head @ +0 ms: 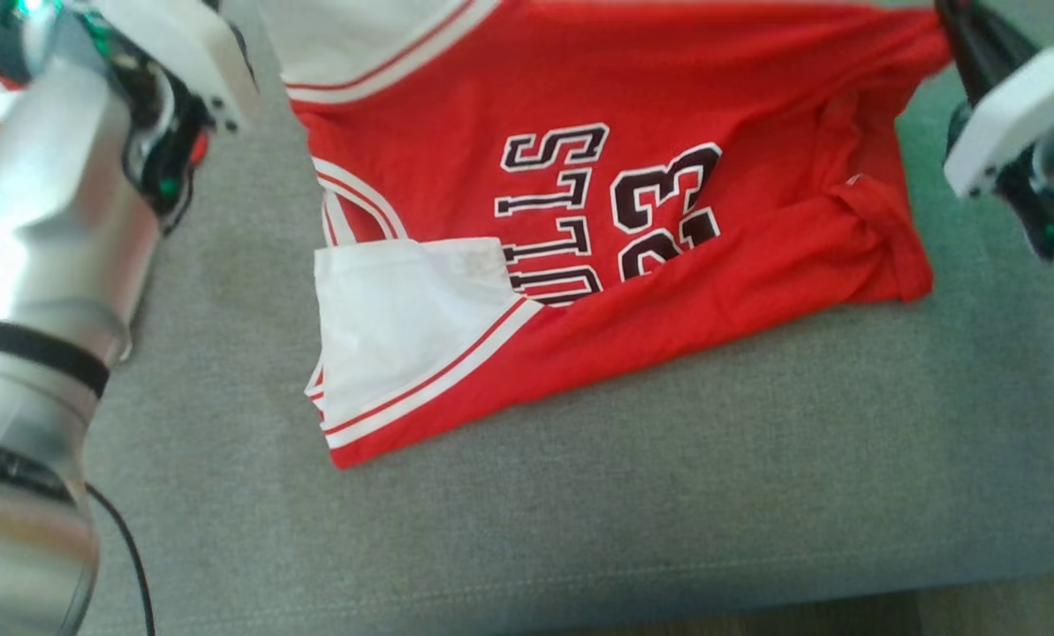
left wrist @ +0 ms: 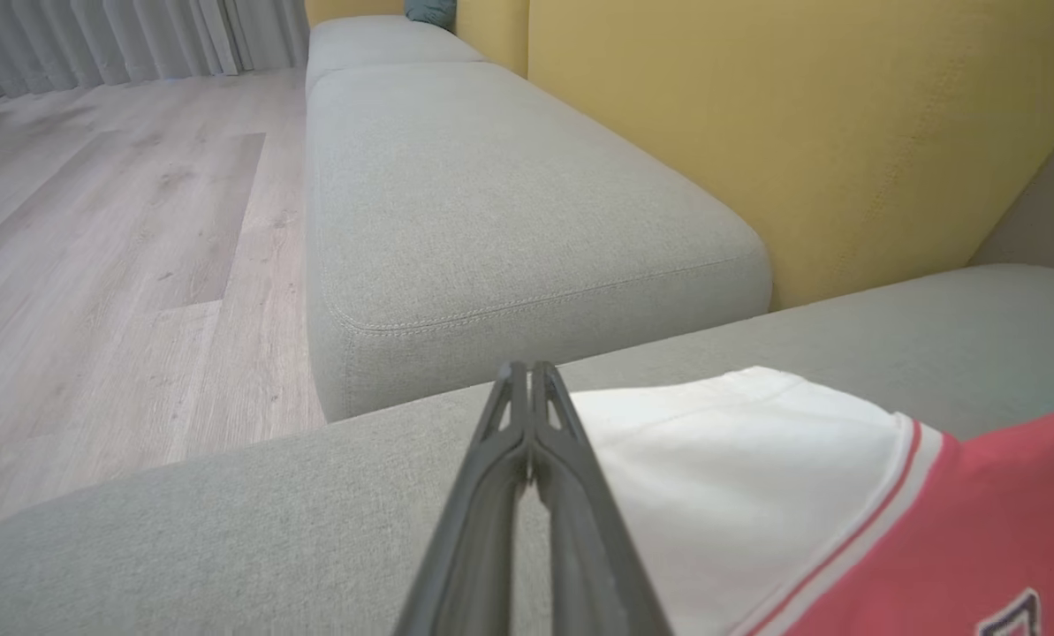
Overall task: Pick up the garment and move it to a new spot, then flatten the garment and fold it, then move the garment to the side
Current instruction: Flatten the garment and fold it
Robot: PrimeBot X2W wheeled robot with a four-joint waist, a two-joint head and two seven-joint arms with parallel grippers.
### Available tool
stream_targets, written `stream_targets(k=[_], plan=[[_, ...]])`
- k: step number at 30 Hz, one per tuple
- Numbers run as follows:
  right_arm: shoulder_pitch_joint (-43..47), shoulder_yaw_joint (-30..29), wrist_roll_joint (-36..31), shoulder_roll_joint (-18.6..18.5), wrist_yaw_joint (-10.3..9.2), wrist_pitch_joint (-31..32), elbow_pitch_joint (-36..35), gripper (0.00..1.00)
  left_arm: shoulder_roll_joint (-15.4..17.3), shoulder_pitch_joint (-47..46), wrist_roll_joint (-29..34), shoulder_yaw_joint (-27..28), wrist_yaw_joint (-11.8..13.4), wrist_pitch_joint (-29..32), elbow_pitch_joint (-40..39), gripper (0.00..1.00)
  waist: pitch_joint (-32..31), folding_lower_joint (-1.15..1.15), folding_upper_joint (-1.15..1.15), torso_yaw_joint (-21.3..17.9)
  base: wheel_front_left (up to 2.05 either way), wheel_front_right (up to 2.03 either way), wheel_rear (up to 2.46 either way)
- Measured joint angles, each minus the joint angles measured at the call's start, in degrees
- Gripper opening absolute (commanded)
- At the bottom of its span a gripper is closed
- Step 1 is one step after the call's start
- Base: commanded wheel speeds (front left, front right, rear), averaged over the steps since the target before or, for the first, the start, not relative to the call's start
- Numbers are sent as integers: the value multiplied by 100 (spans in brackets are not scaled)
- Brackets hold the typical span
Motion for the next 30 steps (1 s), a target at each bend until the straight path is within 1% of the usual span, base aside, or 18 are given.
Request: stream_targets(k=[5,10,13,14,15,19,21,24,27,30], plan=[[347,336,388,-300,0,257,-392,0,240,506,-158,-270,-42,102,-636,0,-331,0,0,74,0,0,0],[783,702,754,-681,0,593,-773,0,703,1146,-286,-568,-42,413,-1495,0,-643,0,0,174,0,0,0],[987,946,876,-917,0,762,-970,0,1007,1610,-377,-661,-33,688,-2151,0,-803,0,0,261,0,0,0],[1046,992,934,-989,0,803,-1023,0,1100,1763,-417,-709,4,791,-2392,0,-848,0,0,294,0,0,0],[1046,992,934,-989,0,803,-1023,0,1100,1763,-417,-709,4,791,-2392,0,-848,0,0,294,0,0,0],[1213,1180,1140,-1234,0,972,-1233,0,1522,2409,-519,-910,240,1263,-3483,0,-989,0,0,425,0,0,0],[1279,1347,1150,-1339,0,1085,-1356,0,1719,2727,-581,-1004,382,1512,-4050,0,-1046,0,0,481,0,0,0],[1405,1471,1388,-1459,0,1247,-1521,0,1983,3110,-669,-1133,641,1825,-4781,0,-1129,0,0,533,0,0,0],[1497,1568,1572,-1549,0,1421,-1702,0,2214,3379,-739,-1177,864,2052,-5275,0,-1181,0,0,532,0,0,0],[1497,1660,1730,-1608,0,1547,-1873,0,2382,3551,-745,-1313,972,2242,-5516,0,-1198,0,0,504,0,0,0]])
